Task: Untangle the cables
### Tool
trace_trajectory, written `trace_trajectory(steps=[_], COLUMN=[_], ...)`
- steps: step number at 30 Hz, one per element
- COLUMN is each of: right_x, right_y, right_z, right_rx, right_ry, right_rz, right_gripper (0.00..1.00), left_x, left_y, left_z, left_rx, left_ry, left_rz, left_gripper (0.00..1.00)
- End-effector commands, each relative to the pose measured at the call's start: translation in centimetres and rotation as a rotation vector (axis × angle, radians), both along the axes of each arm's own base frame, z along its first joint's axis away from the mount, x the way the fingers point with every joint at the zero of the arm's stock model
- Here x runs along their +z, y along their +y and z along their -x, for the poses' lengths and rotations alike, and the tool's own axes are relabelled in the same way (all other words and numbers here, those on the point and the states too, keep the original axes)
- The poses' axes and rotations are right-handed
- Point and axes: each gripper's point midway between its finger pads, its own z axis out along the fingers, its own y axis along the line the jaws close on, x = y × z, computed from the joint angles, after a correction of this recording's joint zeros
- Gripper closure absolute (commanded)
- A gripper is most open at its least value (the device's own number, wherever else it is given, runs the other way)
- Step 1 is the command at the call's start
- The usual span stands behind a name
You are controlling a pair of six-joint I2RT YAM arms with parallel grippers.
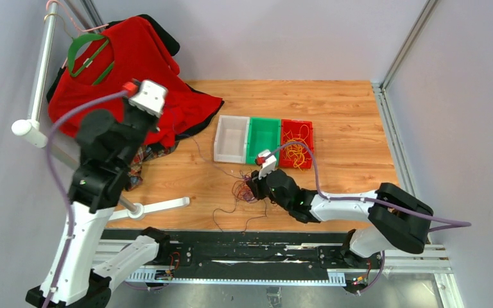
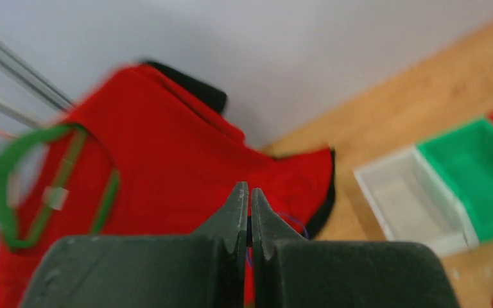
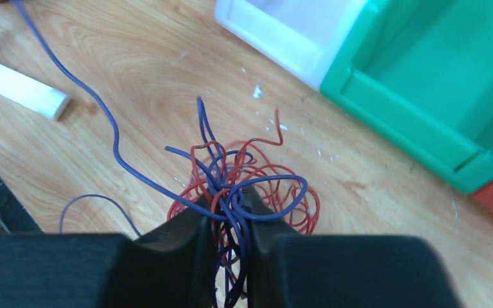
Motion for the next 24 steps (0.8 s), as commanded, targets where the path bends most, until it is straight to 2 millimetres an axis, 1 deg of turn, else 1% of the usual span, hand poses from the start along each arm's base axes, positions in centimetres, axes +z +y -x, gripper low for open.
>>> trace_trajectory(steps=[1, 2, 3, 4, 5, 6, 8, 10, 11, 14, 17, 20, 22, 24], right_x=[3.6, 4.2, 5.0, 5.5, 6.1, 6.6, 7.4, 8.3, 8.7, 9.6, 10.1, 10.5, 10.6, 10.4], right_y=[1.5, 1.9, 2.5, 3.0, 3.5, 4.0, 5.0, 6.1, 6.5, 7.5, 8.2, 8.9, 9.3, 9.6], right_z=[0.0, 0.2, 0.2, 0.5, 0.7, 0.8, 1.3, 1.7, 1.9, 2.3, 2.8, 3.2, 3.4, 3.5], right_rx=[0.102, 0.124, 0.144, 0.171, 0.196, 0.219, 0.265, 0.312, 0.331, 0.373, 0.403, 0.428, 0.440, 0.444], right_ry=[-0.041, -0.041, -0.045, -0.045, -0.047, -0.045, -0.038, -0.029, -0.023, -0.012, -0.003, 0.001, 0.004, 0.010], right_rz=[-0.008, -0.010, -0.020, -0.027, -0.036, -0.047, -0.064, -0.086, -0.096, -0.120, -0.131, -0.130, -0.127, -0.126], right_gripper=[0.92, 0.98, 0.99, 0.99, 0.99, 0.99, 0.99, 0.99, 0.99, 0.99, 0.99, 0.99, 0.99, 0.99], left_x=[-11.4, -13.5, -15.5, -17.2, -18.8, -20.1, -22.0, -23.1, -23.4, -24.3, -25.3, -25.8, -26.2, -26.8], left_y=[-0.3, -0.4, -0.8, -1.4, -2.3, -3.4, -5.7, -7.5, -8.2, -9.8, -10.8, -11.6, -11.8, -11.8], left_z=[-0.5, -0.3, 0.1, 0.7, 1.5, 2.4, 4.8, 7.2, 8.1, 9.6, 10.2, 10.7, 10.7, 10.2], left_rx=[-0.015, -0.021, -0.047, -0.096, -0.162, -0.238, -0.418, -0.574, -0.641, -0.777, -0.858, -0.926, -0.946, -0.936], left_ry=[0.258, 0.304, 0.348, 0.393, 0.444, 0.495, 0.591, 0.663, 0.678, 0.705, 0.750, 0.775, 0.778, 0.791], left_rz=[-0.118, -0.121, -0.133, -0.147, -0.161, -0.171, -0.186, -0.186, -0.179, -0.169, -0.150, -0.133, -0.146, -0.159], left_gripper=[0.97, 0.93, 0.80, 0.62, 0.48, 0.40, 0.31, 0.28, 0.27, 0.27, 0.26, 0.26, 0.26, 0.26])
